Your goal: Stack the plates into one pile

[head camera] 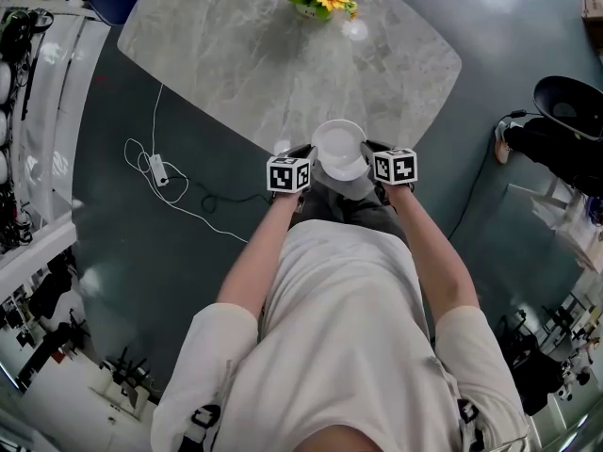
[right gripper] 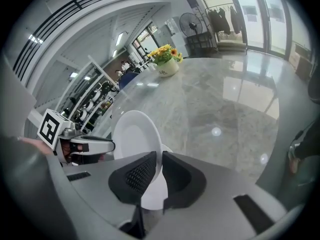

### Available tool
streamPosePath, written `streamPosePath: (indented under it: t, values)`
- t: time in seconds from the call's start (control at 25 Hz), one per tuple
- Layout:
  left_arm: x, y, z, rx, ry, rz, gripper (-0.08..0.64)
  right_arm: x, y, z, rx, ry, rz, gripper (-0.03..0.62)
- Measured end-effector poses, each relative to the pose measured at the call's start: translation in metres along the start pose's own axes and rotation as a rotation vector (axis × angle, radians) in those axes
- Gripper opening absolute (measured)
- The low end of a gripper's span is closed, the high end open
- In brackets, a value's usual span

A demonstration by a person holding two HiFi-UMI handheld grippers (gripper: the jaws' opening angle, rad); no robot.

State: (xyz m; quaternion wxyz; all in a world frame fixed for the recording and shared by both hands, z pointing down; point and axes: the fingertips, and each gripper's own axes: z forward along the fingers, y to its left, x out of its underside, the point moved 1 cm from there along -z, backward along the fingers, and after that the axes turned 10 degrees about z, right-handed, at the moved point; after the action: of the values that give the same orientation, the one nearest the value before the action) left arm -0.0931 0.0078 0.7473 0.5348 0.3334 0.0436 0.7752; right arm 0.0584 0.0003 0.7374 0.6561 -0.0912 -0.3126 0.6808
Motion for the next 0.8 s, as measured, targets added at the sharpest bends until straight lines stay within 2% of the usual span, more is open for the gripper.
streamPosePath:
  t: [0.52, 0.8]
  values:
    - [0.026, -0.013, 0.020, 0.064, 0.115, 0.050, 0.043, 0.031, -0.023, -0.002, 0.037, 0.026, 0.047, 0.058]
    - [0.036, -0.017, 0.033, 0.090, 0.164, 0.079, 0.044, 0.041, -0.032, 0.000, 0.066, 0.054, 0.028, 0.058]
